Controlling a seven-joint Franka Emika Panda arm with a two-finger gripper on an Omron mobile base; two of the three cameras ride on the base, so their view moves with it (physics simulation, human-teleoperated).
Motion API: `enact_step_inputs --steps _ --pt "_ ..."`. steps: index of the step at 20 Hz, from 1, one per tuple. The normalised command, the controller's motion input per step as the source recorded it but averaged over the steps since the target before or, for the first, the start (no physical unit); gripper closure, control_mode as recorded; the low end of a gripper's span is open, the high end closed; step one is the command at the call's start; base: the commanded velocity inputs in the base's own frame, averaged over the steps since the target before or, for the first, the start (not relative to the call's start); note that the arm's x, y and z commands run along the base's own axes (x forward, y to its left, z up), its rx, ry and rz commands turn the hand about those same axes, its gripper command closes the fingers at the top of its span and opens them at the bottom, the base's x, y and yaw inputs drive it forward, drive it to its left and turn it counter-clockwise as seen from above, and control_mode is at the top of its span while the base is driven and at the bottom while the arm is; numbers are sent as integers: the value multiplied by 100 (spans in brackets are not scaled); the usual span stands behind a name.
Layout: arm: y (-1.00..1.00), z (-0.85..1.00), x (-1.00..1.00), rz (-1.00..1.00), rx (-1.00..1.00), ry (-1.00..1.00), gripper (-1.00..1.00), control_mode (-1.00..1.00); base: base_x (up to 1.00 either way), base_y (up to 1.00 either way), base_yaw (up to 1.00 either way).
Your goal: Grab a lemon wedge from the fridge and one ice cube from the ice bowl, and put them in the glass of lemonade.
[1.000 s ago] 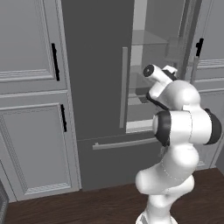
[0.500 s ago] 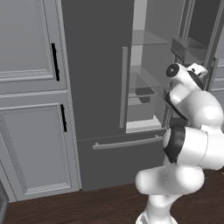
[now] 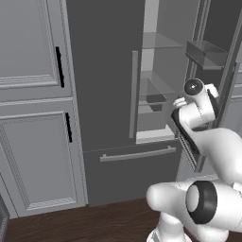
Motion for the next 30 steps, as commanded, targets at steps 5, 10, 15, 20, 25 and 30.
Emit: enact_step_inputs --steps 5,10,15,20,25,30 --pt "100 0 4 17 41 -1 -100 -100 0 0 0" --pt "100 2 28 23 30 0 -100 -100 0 0 0" --pt "89 2 21 20 17 -9 -100 -100 0 0 0" --pt "18 0 36 1 -1 -19 -100 -100 0 0 0" --pt "16 0 92 0 0 -3 -100 -100 0 0 0" --pt "3 0 100 0 0 1 -100 -100 0 0 0"
